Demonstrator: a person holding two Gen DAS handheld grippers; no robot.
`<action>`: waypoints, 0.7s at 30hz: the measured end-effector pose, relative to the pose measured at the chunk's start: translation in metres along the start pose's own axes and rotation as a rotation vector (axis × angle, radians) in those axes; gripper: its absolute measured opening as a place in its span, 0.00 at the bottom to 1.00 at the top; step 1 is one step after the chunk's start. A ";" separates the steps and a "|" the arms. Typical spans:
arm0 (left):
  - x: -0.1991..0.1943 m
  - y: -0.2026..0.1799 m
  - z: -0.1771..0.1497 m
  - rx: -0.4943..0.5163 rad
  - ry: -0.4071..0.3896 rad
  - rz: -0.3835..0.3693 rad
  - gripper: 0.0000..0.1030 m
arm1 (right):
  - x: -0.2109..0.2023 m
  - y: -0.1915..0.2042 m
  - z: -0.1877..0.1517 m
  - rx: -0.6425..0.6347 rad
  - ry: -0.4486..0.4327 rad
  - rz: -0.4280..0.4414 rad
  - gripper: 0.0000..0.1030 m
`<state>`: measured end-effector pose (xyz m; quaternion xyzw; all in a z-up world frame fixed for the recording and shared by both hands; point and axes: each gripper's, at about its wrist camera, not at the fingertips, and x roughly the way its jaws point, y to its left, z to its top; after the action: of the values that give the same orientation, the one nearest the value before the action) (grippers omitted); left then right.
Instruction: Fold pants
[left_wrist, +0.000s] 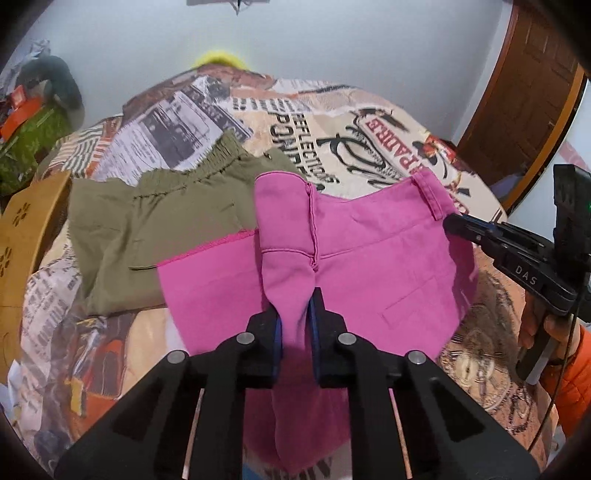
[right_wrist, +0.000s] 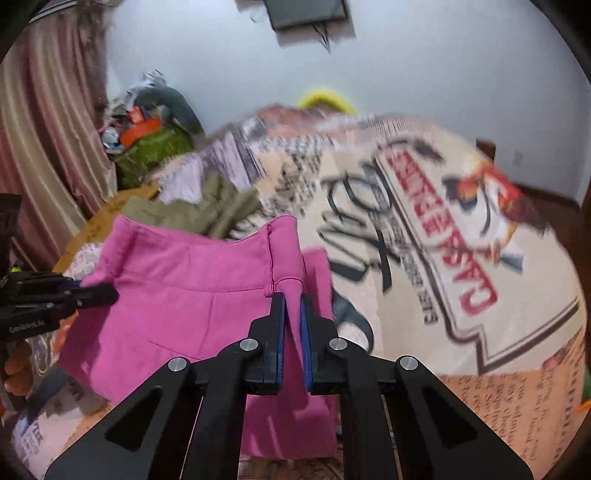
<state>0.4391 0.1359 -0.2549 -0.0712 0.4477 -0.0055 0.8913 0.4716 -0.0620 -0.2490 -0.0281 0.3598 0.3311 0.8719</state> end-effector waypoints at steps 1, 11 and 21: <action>-0.005 0.002 -0.001 -0.011 -0.004 -0.001 0.12 | -0.003 0.005 0.004 -0.017 -0.008 0.003 0.07; 0.014 0.024 -0.024 -0.010 0.097 0.105 0.26 | 0.056 0.024 0.004 -0.049 0.146 -0.053 0.09; -0.026 0.045 -0.019 0.020 0.023 0.126 0.68 | 0.025 0.013 0.005 -0.043 0.128 -0.025 0.44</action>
<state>0.4061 0.1796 -0.2517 -0.0337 0.4615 0.0451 0.8853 0.4802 -0.0367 -0.2596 -0.0725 0.4072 0.3256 0.8502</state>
